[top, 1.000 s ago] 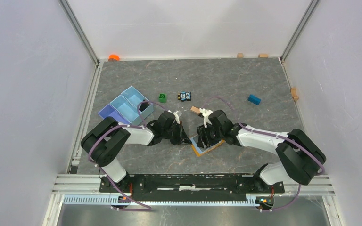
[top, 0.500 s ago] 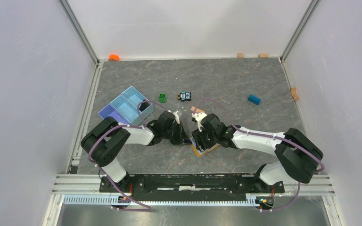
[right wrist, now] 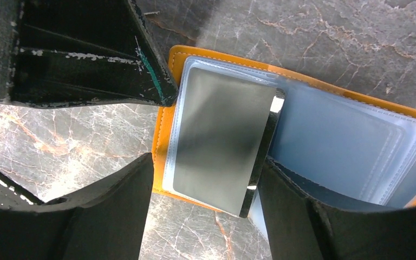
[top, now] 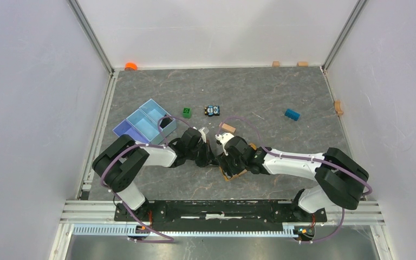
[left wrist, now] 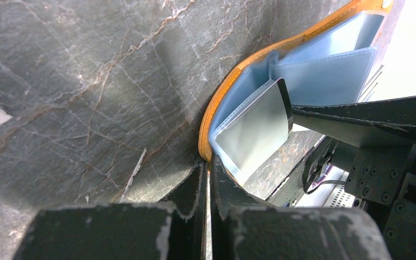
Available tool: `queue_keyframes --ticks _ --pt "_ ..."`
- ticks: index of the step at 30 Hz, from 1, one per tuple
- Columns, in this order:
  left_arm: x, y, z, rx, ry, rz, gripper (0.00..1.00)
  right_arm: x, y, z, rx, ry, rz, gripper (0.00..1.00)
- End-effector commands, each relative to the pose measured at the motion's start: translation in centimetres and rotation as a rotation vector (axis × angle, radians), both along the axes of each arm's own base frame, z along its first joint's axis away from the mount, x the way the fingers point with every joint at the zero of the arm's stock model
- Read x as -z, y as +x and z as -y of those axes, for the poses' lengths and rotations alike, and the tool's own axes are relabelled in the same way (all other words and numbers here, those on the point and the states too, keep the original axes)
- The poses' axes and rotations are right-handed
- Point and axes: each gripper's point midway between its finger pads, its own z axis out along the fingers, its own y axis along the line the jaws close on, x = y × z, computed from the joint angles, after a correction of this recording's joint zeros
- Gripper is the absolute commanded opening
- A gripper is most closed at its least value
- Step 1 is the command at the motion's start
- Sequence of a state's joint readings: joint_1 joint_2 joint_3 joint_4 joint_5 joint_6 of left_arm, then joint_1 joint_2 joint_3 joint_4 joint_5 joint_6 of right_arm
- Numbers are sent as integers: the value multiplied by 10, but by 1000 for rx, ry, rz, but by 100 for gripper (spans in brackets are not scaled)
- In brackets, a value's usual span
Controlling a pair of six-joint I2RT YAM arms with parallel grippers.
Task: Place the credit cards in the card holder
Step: Insert the credit card into the card holder, then pick up the credit card from the storage box.
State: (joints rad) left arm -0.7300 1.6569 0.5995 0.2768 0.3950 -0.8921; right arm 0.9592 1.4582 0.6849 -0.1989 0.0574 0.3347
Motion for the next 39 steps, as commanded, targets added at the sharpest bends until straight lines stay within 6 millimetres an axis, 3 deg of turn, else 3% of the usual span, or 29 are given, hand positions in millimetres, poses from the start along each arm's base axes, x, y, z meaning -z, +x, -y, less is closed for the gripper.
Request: queue_keyframes --ticks 1,10,16,19,25,30,32,35,39 --pt "-7 9 -6 -10 28 63 2 -19 -6 -18 -41 56 -5 75" --pt "9 11 -42 42 192 78 2 -72 7 -22 -26 159 118 82" --pt "8 11 -53 87 261 99 5 -84 16 -13 35 170 159 83" --pt "1 15 -58 84 292 122 15 -88 21 -7 66 183 172 82" --pt "-35 28 -66 57 329 201 46 -102 38 12 121 200 226 82" --pt "-87 46 -83 -22 372 301 76 -110 56 40 176 192 283 83" --pt "-107 59 -98 -89 414 333 85 -113 62 48 189 194 300 83" --pt "-134 91 -130 -246 481 349 92 -113 67 55 191 205 312 84" --pt "-142 132 -177 -447 574 308 94 -108 65 55 174 229 308 85"
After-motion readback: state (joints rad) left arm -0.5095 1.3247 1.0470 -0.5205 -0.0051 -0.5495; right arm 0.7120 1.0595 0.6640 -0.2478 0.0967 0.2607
